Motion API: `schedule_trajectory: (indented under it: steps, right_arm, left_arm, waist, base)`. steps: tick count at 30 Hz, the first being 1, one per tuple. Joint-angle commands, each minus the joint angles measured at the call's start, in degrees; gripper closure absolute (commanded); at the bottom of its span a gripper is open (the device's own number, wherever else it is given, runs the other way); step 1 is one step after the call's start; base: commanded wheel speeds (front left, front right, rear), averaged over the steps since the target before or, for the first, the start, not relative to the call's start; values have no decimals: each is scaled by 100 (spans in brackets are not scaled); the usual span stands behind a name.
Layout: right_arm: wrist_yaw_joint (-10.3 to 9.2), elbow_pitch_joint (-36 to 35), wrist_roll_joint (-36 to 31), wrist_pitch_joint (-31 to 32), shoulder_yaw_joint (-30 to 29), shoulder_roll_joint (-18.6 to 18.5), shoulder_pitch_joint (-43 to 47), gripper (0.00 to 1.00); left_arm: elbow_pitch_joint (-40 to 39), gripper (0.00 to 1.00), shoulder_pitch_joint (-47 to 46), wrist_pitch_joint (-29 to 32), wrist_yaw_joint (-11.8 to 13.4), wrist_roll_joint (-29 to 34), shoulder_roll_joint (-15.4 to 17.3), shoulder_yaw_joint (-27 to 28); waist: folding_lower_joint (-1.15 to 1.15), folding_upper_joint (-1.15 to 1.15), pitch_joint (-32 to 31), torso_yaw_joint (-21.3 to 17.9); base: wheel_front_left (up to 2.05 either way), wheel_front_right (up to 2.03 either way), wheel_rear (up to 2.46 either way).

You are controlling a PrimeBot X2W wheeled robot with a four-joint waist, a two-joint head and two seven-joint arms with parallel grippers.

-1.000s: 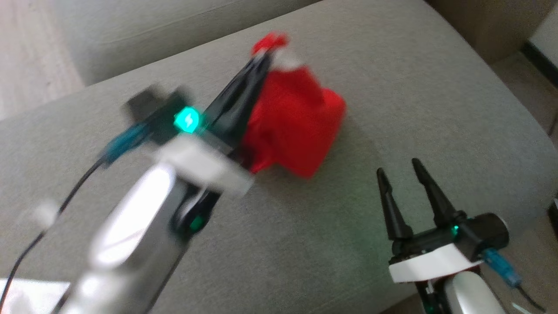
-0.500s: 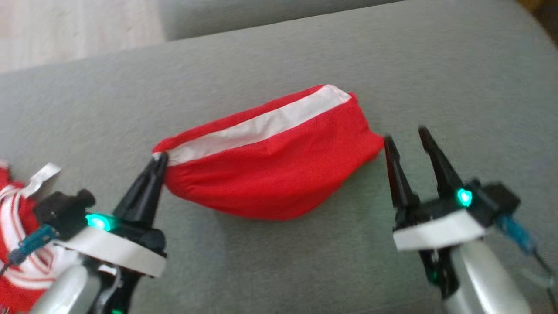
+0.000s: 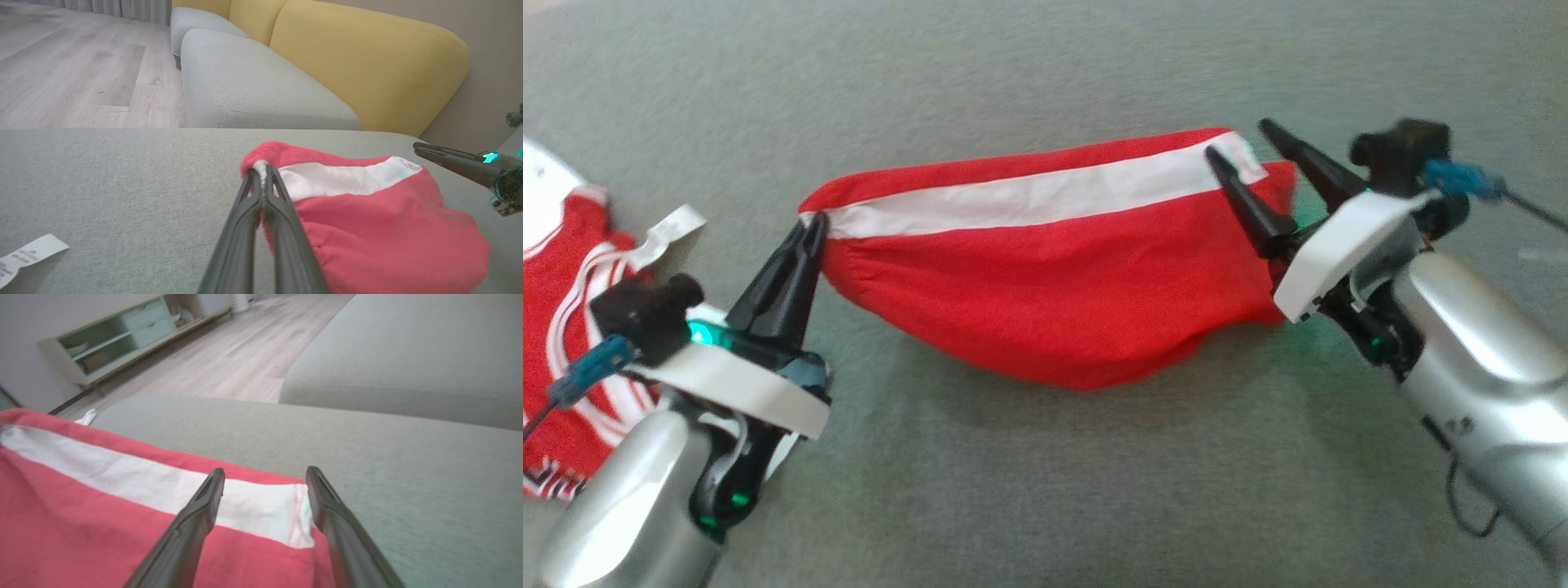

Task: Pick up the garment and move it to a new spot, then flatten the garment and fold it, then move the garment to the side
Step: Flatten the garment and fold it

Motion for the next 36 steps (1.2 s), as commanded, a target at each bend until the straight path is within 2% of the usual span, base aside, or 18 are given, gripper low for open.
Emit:
schedule_trajectory:
  steps: [1,4,8,14,15,17,18,20,21,27,31,36]
  right_arm:
    - [-5,-153,121,73,107,-134,-48,0]
    - [-5,-135,695,583,695,-555,-475,0]
    - [-5,-16,1227,1038,1155,-910,-808,0]
    - [-5,-181,1982,1400,1592,-1206,-942,0]
    - [-5,-208,2076,1427,1658,-1239,-952,5]
    - [-5,-247,2145,1338,1771,-1295,-1018,7]
    - [-5,-308,2245,1208,1871,-1304,-1072,42]
    - [-5,-335,2385,1161,1967,-1310,-1106,73]
    - [-5,-368,2430,1143,2036,-1326,-1128,100]
    - [-5,-384,2508,550,2339,-1442,-1376,100]
    - [-5,-242,2577,-102,2175,-1544,-1696,100]
    - [-5,-25,2600,-769,1786,-1779,-2476,100]
  left_arm:
    - [-113,100,-261,-61,-15,44,149,230]
    - [70,100,-413,-104,-61,114,77,124]
    - [236,100,-543,-172,-110,156,-15,5]
    - [383,100,-621,-268,-157,145,-78,-94]
    - [401,100,-629,-279,-163,141,-88,-110]
    - [433,100,-652,-298,-173,134,-107,-142]
    - [462,100,-667,-332,-183,109,-133,-161]
    - [471,100,-671,-348,-192,78,-157,-187]
    - [478,100,-676,-354,-197,67,-162,-200]
    - [470,100,-731,-417,-206,99,-103,-228]
    - [277,100,-1025,-379,-210,258,67,-199]
    - [-5,100,-2065,-160,-129,787,238,-169]
  waist:
    - [-1,0,150,191]
    - [-1,0,189,338]
    - [-1,0,174,500]
    - [-1,0,148,605]
    - [-1,0,146,621]
    - [-1,0,149,655]
    - [-1,0,144,678]
    - [-1,0,131,692]
    - [-1,0,123,698]
    - [-1,0,-21,564]
    - [-1,0,-89,333]
    - [-1,0,-6,-137]
  base:
    - [0,0,0]
    - [0,0,0]
    - [0,0,0]
    - [0,0,0]
    - [0,0,0]
    - [0,0,0]
    - [0,0,0]
    - [0,0,0]
    - [0,0,0]
    - [0,0,0]
    - [0,0,0]
    - [0,0,0]
